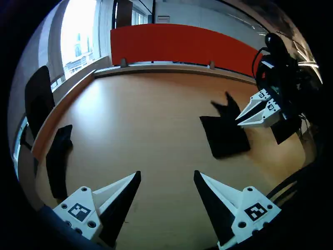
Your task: Fold towel
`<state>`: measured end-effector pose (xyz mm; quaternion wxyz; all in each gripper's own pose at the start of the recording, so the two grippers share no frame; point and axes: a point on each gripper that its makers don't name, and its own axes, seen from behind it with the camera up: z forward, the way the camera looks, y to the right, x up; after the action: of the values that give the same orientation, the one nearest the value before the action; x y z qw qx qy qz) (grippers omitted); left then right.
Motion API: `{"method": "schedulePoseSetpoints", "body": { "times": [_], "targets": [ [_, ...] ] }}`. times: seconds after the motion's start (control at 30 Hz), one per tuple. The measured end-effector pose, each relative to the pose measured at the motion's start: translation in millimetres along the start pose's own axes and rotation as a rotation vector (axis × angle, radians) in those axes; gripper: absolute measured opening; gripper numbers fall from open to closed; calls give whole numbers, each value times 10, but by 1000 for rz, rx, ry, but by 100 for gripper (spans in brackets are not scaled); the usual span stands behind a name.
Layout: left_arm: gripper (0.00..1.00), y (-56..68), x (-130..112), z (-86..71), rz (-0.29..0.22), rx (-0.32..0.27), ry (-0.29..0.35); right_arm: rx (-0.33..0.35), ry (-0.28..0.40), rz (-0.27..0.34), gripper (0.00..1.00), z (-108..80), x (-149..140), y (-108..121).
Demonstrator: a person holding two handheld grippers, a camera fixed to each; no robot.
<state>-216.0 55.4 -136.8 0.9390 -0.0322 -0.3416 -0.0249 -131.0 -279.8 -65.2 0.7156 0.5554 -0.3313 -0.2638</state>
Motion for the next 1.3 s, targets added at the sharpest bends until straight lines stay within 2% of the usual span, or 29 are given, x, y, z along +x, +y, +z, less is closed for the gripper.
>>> {"method": "schedulePoseSetpoints", "body": {
  "times": [0.2, 0.53, 0.7, 0.83, 0.9, 0.97, 1.3],
  "targets": [
    [94, -12, -41, -8, -9, 6, -6, 37, -37, 9, 5, 243, -100, -89],
    [94, -30, -43, 19, -4, 6, -11, 49, -55, 24, 8, 304, -164, -108],
    [94, -42, -49, 21, -1, 6, -15, 52, -58, 28, 20, 330, -182, -113],
    [94, -57, -53, 17, -3, 10, -15, 52, -60, 29, 38, 345, -195, -116],
    [94, -61, -51, 15, -5, 11, -15, 51, -62, 31, 52, 349, -204, -115],
    [94, -63, -47, 17, -5, 11, -15, 52, -61, 33, 59, 346, -208, -117],
    [94, -64, -40, 24, -6, 9, -13, 19, -55, 52, 69, 254, -287, -56]
  ]
}}
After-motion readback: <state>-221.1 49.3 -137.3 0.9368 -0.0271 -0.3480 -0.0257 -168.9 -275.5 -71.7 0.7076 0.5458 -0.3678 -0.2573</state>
